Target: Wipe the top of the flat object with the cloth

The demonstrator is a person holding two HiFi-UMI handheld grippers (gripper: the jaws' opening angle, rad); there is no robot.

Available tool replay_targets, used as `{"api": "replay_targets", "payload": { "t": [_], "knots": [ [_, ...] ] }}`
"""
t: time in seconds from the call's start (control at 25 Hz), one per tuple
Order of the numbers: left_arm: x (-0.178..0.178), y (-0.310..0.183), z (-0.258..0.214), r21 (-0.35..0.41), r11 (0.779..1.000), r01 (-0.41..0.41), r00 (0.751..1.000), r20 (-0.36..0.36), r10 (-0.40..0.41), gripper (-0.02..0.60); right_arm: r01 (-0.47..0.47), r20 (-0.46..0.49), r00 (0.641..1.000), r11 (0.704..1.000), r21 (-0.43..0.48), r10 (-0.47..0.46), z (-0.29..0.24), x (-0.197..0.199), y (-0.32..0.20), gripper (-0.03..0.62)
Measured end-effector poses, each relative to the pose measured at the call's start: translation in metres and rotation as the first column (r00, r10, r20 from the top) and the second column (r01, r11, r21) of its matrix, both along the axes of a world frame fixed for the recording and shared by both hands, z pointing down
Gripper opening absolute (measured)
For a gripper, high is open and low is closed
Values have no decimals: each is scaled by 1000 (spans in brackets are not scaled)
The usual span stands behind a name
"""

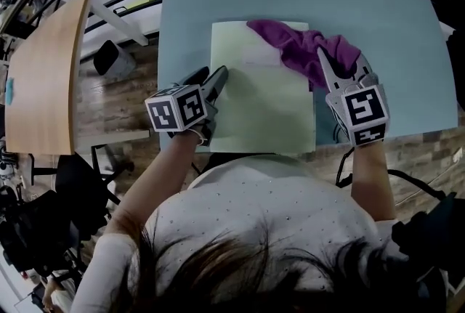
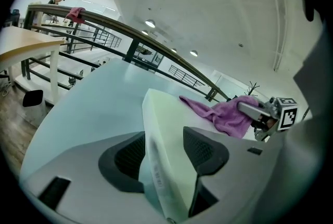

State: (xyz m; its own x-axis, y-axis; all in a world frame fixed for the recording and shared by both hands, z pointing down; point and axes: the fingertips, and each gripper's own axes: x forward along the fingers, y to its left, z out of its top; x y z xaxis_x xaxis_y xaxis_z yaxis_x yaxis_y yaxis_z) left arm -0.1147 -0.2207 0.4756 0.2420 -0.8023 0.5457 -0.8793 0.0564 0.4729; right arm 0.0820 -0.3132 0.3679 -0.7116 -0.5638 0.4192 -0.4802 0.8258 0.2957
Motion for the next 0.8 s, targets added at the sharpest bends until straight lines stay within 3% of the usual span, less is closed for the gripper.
{"api": "replay_targets", "payload": {
  "t": [0.04, 0.12, 0.24, 0.28, 0.32, 0.36, 0.4, 0.48, 0.56, 0.64, 0.8],
  "knots": [
    [0, 0, 0, -1, 1000, 0, 1000, -3, 0, 224, 84, 85, 993, 996, 22, -86, -20, -16, 13, 6],
    [-1, 0, 0, -3, 1000, 1, 1000, -15, -1, 224, 257, 247, 936, 966, 7, -251, -50, -51, 41, 6],
    [1, -1, -2, 6, 1000, 2, 999, -37, -1, 224, 505, 433, 793, 860, -71, -429, -70, -104, 90, 6],
    [2, -1, -2, 7, 1000, 2, 999, -33, -2, 224, 567, 468, 752, 818, -100, -464, -69, -118, 104, 6],
    [3, -1, -2, 8, 1000, 2, 1000, -28, -2, 224, 604, 479, 734, 786, -134, -482, -62, -131, 114, 6],
    [3, -1, -2, 8, 1000, 2, 1000, -27, -1, 224, 610, 456, 746, 772, -176, -485, -49, -141, 120, 6],
    [4, 0, -2, 8, 1000, 1, 1000, -28, -1, 224, 584, 391, 787, 780, -222, -478, -29, -148, 121, 6],
    [4, 1, -1, 4, 1000, 2, 1000, -30, -2, 224, 472, 155, 882, 833, -288, -446, 21, -151, 115, 6],
    [3, 0, -1, 2, 1000, 4, 1000, -29, -4, 224, 370, -62, 912, 880, -299, -405, 61, -147, 106, 6],
    [2, -1, 0, 1, 1000, 3, 999, -39, -3, 224, 310, -110, 926, 896, -319, -360, 79, -145, 103, 7],
    [-5, -1, 7, 1, 1000, -2, 993, -122, 2, 224, 265, -74, 948, 897, -354, -309, 86, -152, 100, 6]
  ]
}}
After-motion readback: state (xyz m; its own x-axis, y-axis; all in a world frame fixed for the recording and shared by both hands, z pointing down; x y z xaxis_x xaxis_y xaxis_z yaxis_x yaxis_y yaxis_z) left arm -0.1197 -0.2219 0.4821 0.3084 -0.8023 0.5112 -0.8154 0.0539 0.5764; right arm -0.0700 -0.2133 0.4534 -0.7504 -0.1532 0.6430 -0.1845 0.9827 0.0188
